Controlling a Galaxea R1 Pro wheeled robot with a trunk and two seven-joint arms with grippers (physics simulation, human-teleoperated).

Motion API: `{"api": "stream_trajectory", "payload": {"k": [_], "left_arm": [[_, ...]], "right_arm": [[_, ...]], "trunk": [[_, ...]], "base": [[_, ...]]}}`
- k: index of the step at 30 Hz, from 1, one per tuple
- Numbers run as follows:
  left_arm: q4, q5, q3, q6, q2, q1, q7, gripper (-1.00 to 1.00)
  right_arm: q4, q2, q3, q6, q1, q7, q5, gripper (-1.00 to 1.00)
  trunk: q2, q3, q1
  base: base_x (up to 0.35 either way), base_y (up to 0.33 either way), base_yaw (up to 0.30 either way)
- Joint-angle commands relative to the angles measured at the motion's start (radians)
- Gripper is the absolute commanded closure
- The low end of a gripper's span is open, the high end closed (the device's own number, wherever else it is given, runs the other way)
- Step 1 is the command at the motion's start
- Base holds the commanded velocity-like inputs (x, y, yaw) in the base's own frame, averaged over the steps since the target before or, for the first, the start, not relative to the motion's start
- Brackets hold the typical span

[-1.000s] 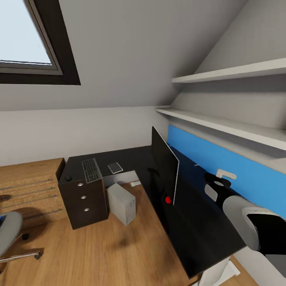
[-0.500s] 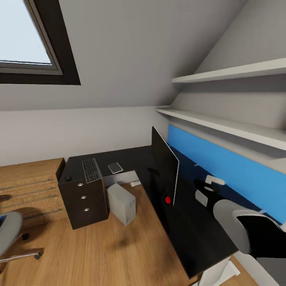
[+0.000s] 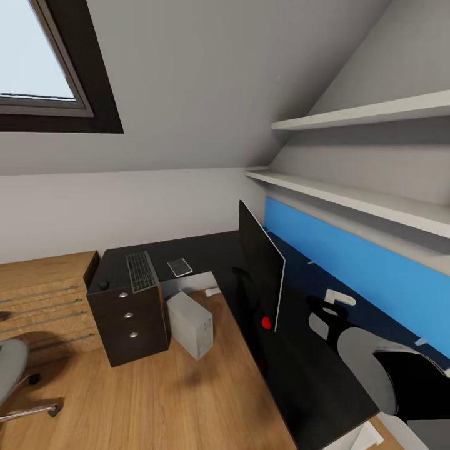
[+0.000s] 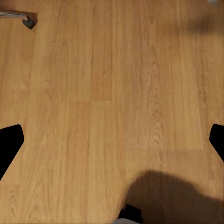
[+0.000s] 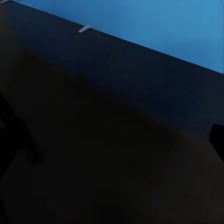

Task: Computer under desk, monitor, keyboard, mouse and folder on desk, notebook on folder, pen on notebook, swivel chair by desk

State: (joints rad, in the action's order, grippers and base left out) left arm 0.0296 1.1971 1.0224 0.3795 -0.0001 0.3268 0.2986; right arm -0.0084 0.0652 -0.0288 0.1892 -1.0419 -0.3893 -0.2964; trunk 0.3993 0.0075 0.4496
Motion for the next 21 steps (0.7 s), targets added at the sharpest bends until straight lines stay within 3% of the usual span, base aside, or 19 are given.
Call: {"api": "stream_trajectory", "payload": {"k": [1, 10, 21], "left_arm": [[0.001, 0.004, 0.008, 0.001, 0.0, 0.0, 0.007, -1.0], [0.001, 0.004, 0.008, 0.001, 0.0, 0.0, 0.007, -1.0], [0.001, 0.004, 0.008, 0.001, 0.0, 0.0, 0.007, -1.0]], "right_arm": [[0.0, 0.0, -0.003, 0.005, 0.0, 0.0, -0.008, -1.0], [0.001, 0.012, -0.003, 0.006, 0.0, 0.0, -0.009, -1.0], [-0.001, -0.004, -0.009, 0.006, 0.0, 0.0, -0.009, -1.0]], "trunk": [[0.001, 0.0, 0.0], [0.001, 0.0, 0.0], [0.001, 0.0, 0.0]], "base": [[0.021, 0.0, 0.0], [0.101, 0.0, 0.0], [0.021, 0.0, 0.005]]}}
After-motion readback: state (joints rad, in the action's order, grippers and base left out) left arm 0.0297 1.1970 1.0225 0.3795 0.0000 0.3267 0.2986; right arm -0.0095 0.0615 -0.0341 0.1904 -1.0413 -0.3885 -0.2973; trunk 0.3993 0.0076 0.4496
